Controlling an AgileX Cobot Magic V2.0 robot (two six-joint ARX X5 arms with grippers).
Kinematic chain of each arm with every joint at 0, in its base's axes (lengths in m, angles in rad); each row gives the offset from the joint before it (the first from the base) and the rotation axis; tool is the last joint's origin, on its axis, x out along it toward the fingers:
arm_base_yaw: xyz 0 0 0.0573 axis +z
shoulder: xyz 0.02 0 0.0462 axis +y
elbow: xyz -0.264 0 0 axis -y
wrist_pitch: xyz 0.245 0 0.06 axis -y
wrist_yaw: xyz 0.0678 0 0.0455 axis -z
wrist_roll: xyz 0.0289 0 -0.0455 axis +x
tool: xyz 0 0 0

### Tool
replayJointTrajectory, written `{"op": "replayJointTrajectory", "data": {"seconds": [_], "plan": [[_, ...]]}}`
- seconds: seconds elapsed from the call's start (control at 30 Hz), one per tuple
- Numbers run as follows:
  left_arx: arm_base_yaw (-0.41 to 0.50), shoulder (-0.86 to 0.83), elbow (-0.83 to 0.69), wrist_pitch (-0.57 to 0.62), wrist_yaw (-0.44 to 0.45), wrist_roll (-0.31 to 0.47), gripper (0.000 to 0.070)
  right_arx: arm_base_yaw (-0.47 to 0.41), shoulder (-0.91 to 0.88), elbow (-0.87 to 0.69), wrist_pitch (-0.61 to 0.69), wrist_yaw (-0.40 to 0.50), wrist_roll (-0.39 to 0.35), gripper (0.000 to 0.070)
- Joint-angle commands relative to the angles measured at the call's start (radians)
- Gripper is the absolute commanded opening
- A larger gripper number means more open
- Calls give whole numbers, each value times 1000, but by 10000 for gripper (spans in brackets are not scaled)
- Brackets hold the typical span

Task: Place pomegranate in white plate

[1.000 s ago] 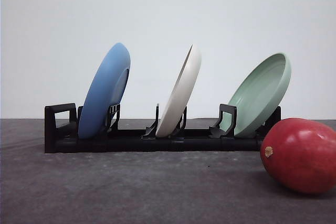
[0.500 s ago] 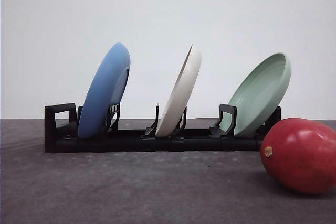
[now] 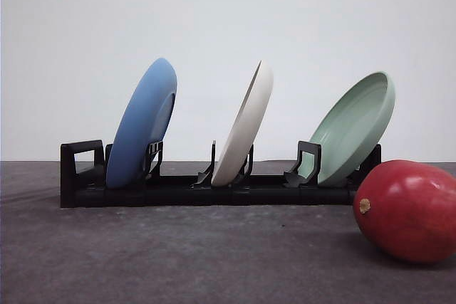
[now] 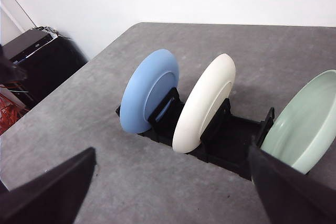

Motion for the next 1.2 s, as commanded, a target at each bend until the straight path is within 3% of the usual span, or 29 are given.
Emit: {"op": "replayJointTrajectory", "data": {"seconds": [0.0, 0.17, 0.27, 0.43, 0.53, 0.87, 1.03, 1.17], "plan": [[-4, 19, 20, 13, -2, 7, 598, 1, 6, 19, 5, -3, 1, 626], [-36, 62, 21, 29, -32, -11, 595, 1, 6, 19, 3, -4, 3, 625], [-86, 91, 23, 55, -136, -27, 596, 2, 6, 19, 3, -4, 3, 625], [-206, 186, 77, 50, -386, -87, 596, 10, 6, 19, 3, -4, 3, 625], [-267, 280, 151, 12, -465, -92, 596, 15, 6, 19, 3, -4, 3, 625], [-411, 635, 433, -13, -642, -56, 596, 23, 6, 19, 3, -4, 5, 625], [-444, 769, 506, 10, -721, -33, 596, 23, 6, 19, 3, -3, 18, 625], [-460, 824, 512, 61, -732, -35, 595, 24, 6, 19, 3, -4, 18, 625]]}}
